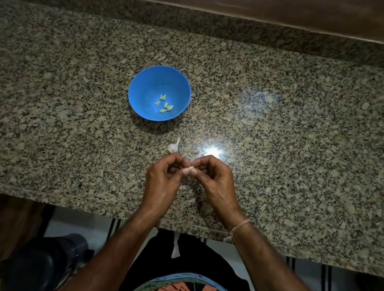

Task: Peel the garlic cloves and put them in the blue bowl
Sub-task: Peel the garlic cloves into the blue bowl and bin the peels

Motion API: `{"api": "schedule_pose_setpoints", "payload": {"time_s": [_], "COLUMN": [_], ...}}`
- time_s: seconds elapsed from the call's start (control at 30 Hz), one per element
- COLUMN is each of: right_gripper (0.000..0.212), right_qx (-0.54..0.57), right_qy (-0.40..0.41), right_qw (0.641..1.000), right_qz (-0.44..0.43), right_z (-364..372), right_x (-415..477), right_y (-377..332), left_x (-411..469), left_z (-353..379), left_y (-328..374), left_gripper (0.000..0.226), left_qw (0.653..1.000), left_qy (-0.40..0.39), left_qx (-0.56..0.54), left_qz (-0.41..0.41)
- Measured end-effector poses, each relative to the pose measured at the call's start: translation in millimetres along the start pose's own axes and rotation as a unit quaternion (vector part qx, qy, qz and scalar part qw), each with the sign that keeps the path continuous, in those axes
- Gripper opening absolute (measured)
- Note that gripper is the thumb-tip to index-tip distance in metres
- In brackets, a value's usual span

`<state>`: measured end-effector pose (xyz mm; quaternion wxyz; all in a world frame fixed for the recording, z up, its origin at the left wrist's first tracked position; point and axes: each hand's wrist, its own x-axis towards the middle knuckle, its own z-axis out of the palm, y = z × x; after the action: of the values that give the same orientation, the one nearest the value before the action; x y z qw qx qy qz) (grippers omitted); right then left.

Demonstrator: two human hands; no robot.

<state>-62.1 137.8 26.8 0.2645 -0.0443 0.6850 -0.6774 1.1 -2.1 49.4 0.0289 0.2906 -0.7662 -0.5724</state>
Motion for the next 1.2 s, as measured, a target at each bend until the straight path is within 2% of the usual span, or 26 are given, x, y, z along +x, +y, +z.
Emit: {"api": "schedule_pose_setpoints", "payload": {"time_s": [0.2,0.7,1.2], "right_gripper": [0.010,0.010,0.011], "right_qx": [0.000,0.008,0.072], "right_qy": [-0.003,0.003,-0.015], "right_qw": [1.000,1.000,0.996], "right_qz": [0.003,0.008,0.057], "right_z": [-2.5,-3.6,-6.6], "right_x": [-4.8,-9.6,-10.3], "right_y": [0.8,2.8,1.7], "left_x": [3.3,-3.4,-4.8], "left_z": [-0.7,2.0,13.9], "left_y": [-3.5,-2.2,-4.9], "left_gripper": [0.010,0.012,0.016], "left_qw": [0.998,0.996,0.984], "left_qy": [-0.061,-0.087,-0.102], "left_qx": [-0.025,-0.022,-0.115], "left_qz": [-0.021,-0.002,-0.087]}}
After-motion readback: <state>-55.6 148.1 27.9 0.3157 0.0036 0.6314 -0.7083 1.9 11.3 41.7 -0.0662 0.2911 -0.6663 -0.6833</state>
